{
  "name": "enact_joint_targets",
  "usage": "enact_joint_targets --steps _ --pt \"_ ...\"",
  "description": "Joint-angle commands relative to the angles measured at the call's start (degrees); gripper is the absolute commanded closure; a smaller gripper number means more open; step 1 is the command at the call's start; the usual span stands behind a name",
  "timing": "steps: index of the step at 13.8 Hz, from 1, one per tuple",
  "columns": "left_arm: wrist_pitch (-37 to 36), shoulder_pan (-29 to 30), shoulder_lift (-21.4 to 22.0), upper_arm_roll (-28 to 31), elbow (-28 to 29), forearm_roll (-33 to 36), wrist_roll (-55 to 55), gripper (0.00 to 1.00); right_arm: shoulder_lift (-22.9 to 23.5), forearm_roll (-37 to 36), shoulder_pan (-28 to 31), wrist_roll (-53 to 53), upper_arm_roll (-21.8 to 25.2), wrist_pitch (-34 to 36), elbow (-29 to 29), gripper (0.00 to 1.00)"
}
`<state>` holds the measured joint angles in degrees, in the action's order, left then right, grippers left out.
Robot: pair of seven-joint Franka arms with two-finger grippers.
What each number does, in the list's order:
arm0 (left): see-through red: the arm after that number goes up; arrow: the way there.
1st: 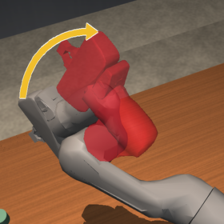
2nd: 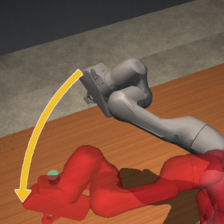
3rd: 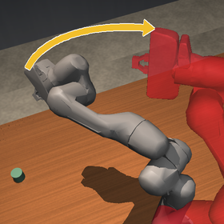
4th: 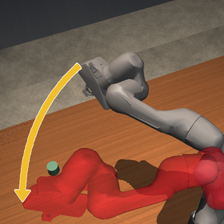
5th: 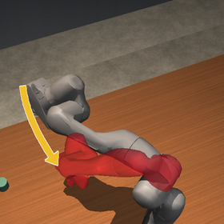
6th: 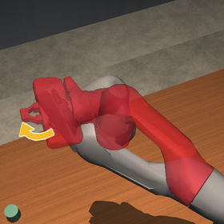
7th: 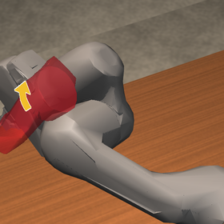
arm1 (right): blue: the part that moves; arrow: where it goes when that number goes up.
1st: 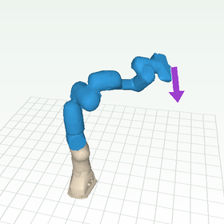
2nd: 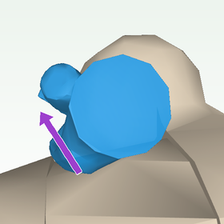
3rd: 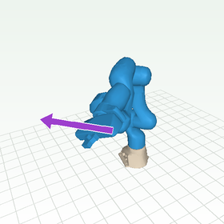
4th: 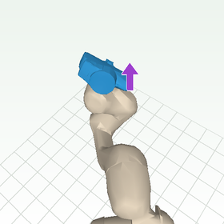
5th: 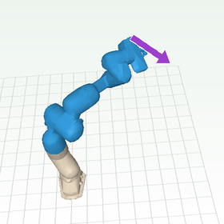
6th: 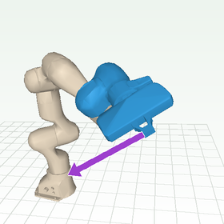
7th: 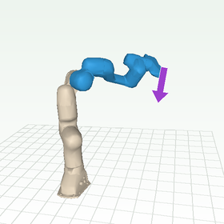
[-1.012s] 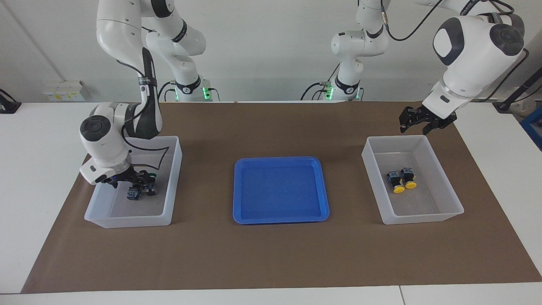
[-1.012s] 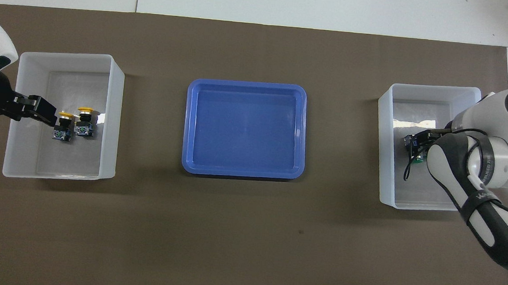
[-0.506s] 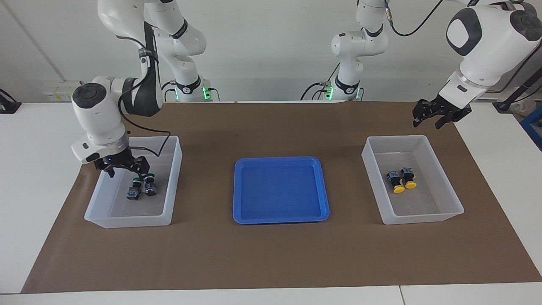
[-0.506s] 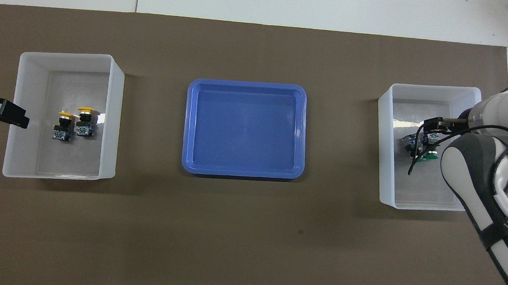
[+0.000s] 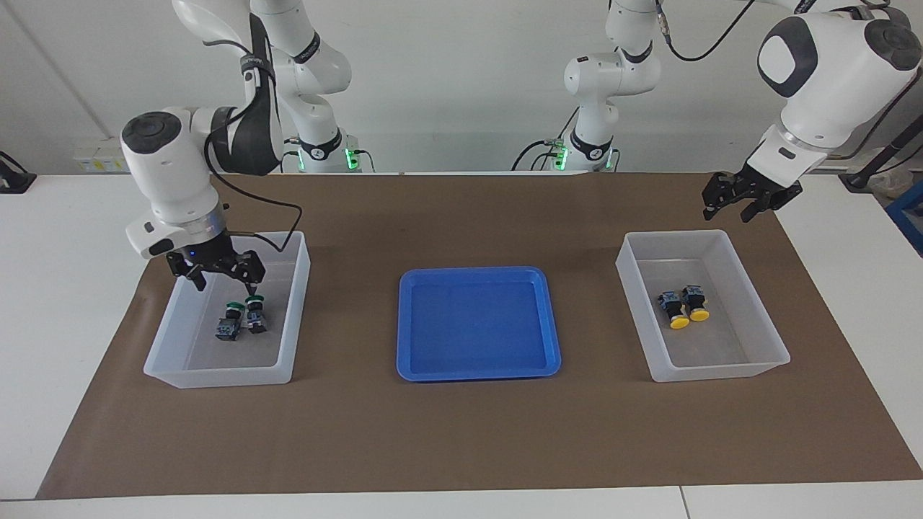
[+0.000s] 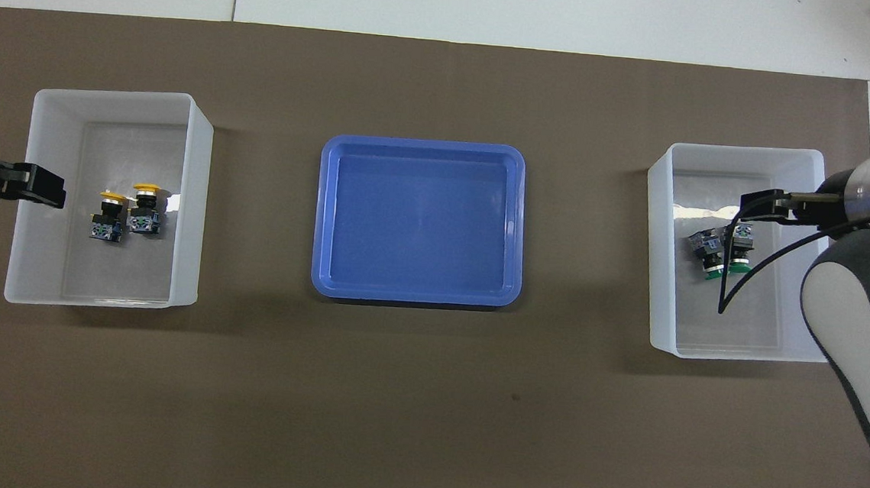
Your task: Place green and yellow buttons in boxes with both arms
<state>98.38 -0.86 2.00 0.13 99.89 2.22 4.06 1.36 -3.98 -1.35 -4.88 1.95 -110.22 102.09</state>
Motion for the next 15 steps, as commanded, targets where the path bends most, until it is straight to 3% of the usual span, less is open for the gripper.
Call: enact_joint_targets --steps 1,7,10,11,14,15 --pt "2.0 -0.6 2.6 0.4 3.3 1.4 -1.4 0.27 0.1 3.3 1.3 -0.5 -0.3 4.4 -4.7 0.00" --pt "1.0 -0.6 4.1 0.4 3.0 1.3 -1.4 0.25 0.9 6.2 4.2 0.0 0.1 14.8 -14.7 0.00" --pt "0.4 -0.5 5.3 0.5 2.6 1.3 -1.1 0.19 -1.4 6.0 3.3 -0.6 -0.1 20.5 -12.6 0.00" --pt "0.4 -0.6 5.5 0.5 2.4 1.3 -1.2 0.17 -2.1 6.0 3.1 -0.6 -0.5 20.7 -11.5 0.00" --pt "0.6 -0.4 5.0 0.7 0.8 0.7 -1.1 0.00 -2.1 5.6 2.9 0.5 -1.2 20.5 -11.2 0.00" --pt "0.7 -0.5 4.8 0.8 0.1 0.4 -1.1 0.00 -2.1 5.5 2.9 0.6 -1.2 20.6 -11.3 0.00"
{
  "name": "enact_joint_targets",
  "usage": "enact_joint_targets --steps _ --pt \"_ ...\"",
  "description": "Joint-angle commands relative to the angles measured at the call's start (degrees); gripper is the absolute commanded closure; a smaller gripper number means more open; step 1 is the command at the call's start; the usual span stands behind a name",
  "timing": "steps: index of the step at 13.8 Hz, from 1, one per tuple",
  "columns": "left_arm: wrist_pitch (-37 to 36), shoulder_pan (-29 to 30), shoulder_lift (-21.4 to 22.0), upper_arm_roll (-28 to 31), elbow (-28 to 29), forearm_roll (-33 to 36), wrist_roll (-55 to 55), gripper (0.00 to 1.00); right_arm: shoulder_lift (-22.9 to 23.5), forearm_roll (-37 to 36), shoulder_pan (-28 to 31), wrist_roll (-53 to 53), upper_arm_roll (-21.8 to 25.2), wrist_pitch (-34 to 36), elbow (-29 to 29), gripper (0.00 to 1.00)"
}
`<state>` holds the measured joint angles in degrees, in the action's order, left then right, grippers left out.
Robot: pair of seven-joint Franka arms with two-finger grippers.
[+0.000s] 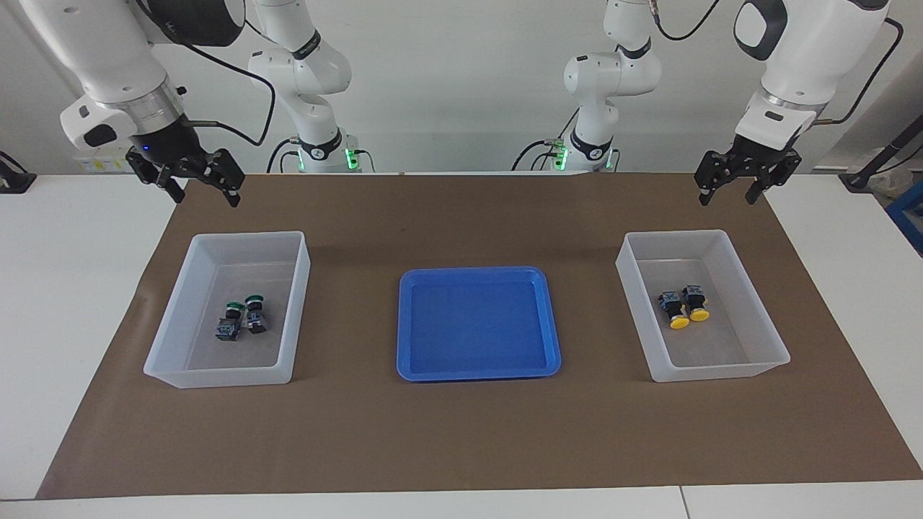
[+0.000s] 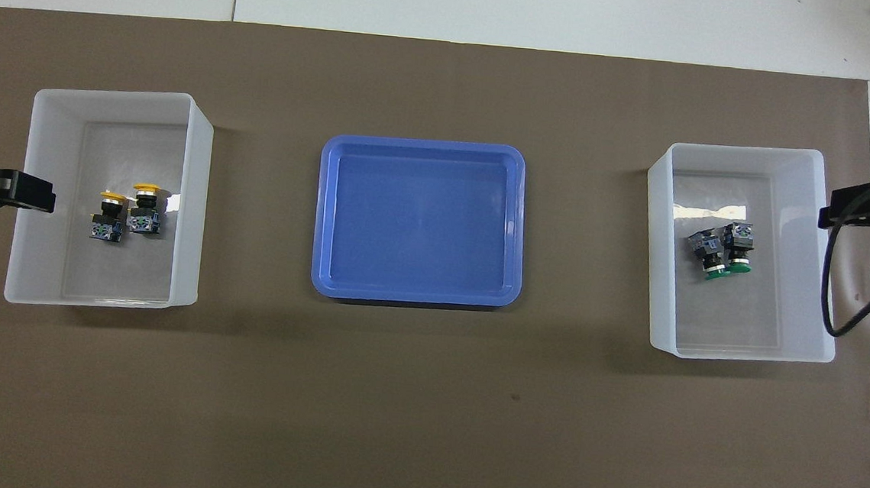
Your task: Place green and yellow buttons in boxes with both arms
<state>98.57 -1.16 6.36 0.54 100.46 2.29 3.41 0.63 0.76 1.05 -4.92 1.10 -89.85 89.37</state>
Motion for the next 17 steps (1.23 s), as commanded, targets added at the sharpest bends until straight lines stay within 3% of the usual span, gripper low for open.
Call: enact_joint_targets --steps 1,6,17 --pt "0.7 -0.2 0.3 0.4 -0.5 0.3 -0.7 0.00 -1.2 0.6 0.5 0.7 -0.3 0.8 1.3 0.00" --pt "0.0 0.0 0.1 0.8 -1.5 -4.6 -0.9 0.00 -1.4 -1.8 0.3 0.3 -0.4 1.2 1.6 0.00" --pt "-0.5 -0.5 0.3 0.6 -0.8 -4.0 -0.9 0.00 -1.9 -2.5 -0.3 -0.1 -0.4 -0.5 2.7 0.00"
